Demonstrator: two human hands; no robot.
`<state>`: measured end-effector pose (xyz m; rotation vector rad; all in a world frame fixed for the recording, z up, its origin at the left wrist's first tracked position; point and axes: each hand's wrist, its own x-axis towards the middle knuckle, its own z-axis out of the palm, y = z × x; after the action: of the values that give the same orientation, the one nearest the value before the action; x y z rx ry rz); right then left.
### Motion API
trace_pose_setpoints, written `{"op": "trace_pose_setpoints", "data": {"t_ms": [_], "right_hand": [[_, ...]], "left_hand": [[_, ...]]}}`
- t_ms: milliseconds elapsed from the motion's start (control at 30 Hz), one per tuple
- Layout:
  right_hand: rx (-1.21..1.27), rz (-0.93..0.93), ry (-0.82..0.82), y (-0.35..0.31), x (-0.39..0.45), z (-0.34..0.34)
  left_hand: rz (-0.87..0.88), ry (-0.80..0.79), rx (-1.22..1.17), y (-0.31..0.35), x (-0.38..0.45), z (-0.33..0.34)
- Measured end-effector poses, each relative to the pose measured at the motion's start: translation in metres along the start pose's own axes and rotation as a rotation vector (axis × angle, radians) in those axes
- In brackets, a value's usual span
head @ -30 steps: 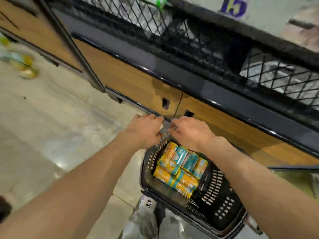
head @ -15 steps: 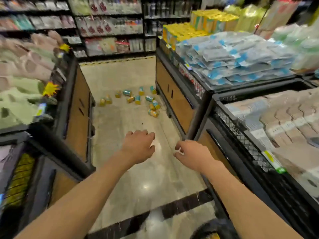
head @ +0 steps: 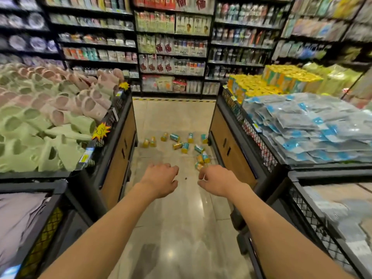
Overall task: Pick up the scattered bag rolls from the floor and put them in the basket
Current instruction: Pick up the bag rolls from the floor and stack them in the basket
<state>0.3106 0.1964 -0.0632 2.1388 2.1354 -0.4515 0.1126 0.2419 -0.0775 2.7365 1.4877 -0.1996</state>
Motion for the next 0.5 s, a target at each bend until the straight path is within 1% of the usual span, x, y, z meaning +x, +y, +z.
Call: {"op": "trace_pose_setpoints", "data": {"t_ms": [100, 233, 300, 400, 500], "right_hand": [[-0.017, -0.007, 0.037, 0.018, 0.046, -0.025], [0.006, -0.044, 0.078, 0.039, 0.112, -0.051], [0.022, -0.067, 0.076, 0.049, 0.148, -0.061], [0.037, -0.117, 0.095, 0.066, 0.204, -0.076], [0.018, -0.163, 0.077, 0.074, 0.252, -0.088]], "left_hand": [[-0.012, 0.014, -0.029, -0.009, 0.047, -0.005], [-0.079, 0.031, -0.043, -0.027, 0.113, -0.018], [-0.119, 0.028, -0.041, -0.037, 0.147, -0.029], [-0.19, 0.069, -0.096, -0.052, 0.191, -0.041], [-0.213, 0.043, -0.103, -0.066, 0.224, -0.047]]}}
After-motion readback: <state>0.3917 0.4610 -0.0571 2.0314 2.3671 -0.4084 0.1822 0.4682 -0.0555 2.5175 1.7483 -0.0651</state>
